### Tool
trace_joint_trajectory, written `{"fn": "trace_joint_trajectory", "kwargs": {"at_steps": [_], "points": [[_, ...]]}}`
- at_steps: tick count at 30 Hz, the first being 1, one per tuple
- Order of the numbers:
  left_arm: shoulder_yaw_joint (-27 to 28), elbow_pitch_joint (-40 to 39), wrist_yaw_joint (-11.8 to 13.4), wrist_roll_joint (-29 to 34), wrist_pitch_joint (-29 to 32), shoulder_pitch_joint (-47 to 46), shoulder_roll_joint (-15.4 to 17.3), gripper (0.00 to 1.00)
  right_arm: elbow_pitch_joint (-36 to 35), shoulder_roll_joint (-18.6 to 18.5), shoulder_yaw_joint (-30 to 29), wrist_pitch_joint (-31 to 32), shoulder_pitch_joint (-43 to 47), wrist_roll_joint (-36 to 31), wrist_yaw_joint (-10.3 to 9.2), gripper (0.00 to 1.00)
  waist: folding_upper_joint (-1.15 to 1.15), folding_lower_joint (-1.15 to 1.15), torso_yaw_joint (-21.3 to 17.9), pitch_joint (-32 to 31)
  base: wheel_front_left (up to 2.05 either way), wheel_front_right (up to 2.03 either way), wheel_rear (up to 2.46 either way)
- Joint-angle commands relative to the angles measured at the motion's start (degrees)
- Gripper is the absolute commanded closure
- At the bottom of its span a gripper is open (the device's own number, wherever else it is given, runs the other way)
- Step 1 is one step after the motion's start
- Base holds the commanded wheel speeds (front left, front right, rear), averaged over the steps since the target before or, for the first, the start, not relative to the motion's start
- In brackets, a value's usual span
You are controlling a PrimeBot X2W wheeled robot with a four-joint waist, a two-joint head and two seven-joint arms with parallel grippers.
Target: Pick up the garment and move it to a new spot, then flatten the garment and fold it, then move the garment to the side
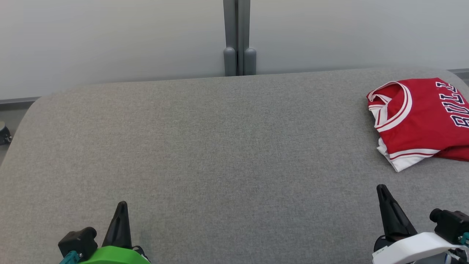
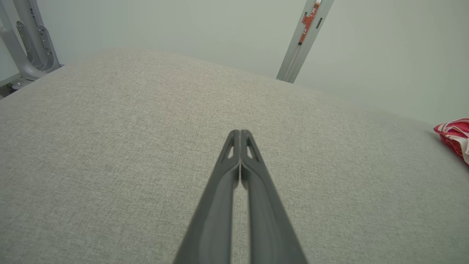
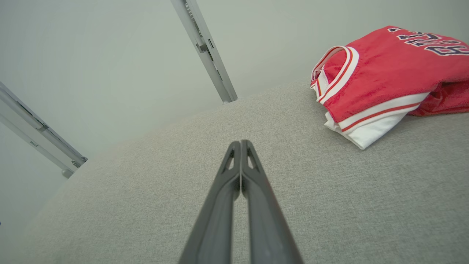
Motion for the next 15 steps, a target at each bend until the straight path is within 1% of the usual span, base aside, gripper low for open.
{"fn": "trace_joint_trajectory", "kwargs": {"at_steps": [1,15], "points": [[0.9,-0.7,-0.5,-2.5,0.5,-2.1,0.1,1.00,-0.2,-0.5,-0.1,0.3,-1.8,2.9,-0.01,1.00,0.00,0.00,0.0,0.0,0.00,0.00,0.00],[3.9,-0.5,-2.3,-14.3,3.8,-3.5,-1.0,1.00,3.1,-0.6,-0.4,1.5,-4.7,15.8,-0.02,1.00,0.00,0.00,-0.1,0.0,0.00,0.00,0.00]]}}
